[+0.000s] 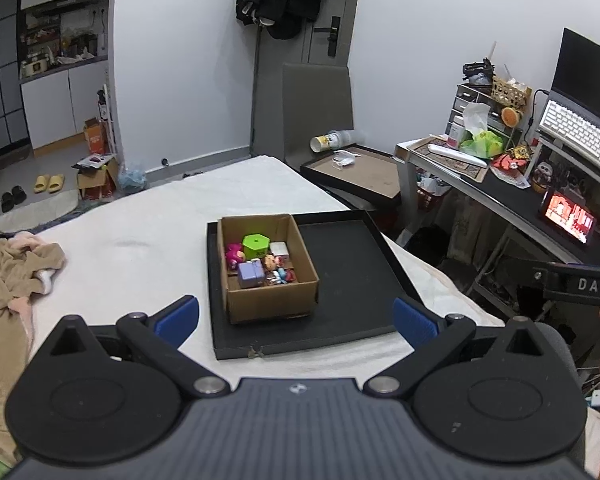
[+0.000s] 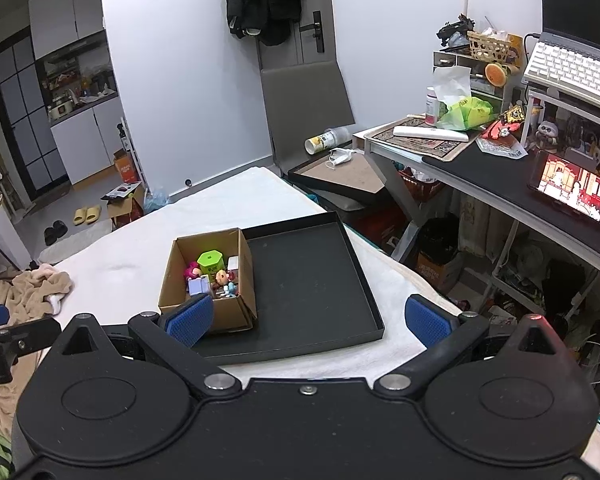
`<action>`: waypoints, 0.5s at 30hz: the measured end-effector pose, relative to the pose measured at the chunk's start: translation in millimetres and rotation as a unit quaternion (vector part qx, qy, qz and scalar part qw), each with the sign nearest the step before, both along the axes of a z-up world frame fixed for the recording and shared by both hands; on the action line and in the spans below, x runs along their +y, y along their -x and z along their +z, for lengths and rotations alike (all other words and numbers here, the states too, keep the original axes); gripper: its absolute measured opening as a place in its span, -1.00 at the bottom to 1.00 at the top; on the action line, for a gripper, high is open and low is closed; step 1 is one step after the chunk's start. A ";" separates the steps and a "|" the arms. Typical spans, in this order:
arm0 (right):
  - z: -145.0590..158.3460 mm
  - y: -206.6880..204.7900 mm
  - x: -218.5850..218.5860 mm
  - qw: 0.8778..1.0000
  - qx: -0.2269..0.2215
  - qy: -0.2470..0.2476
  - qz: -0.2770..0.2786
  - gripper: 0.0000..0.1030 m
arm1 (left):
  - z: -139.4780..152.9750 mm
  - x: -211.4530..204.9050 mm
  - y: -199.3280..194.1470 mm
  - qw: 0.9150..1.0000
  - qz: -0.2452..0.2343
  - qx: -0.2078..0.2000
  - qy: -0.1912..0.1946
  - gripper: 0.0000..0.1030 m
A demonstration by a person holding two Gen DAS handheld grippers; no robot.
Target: Organize rigid objects
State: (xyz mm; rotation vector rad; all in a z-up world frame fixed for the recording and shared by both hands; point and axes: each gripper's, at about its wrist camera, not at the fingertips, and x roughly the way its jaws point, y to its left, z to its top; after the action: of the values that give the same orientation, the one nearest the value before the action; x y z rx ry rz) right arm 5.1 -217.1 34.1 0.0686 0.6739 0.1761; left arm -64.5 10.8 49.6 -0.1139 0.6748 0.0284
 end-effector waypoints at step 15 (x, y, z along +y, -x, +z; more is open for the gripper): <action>-2.8 -2.6 -2.0 1.000 0.006 0.004 -0.003 1.00 | -2.6 -2.4 -0.1 1.000 -0.001 0.003 -0.005 0.99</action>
State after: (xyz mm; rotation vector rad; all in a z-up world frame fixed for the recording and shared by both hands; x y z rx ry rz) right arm 7.7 -219.1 31.3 0.0644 0.6861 0.1673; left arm -64.4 8.5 46.9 -0.1042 0.6811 0.0307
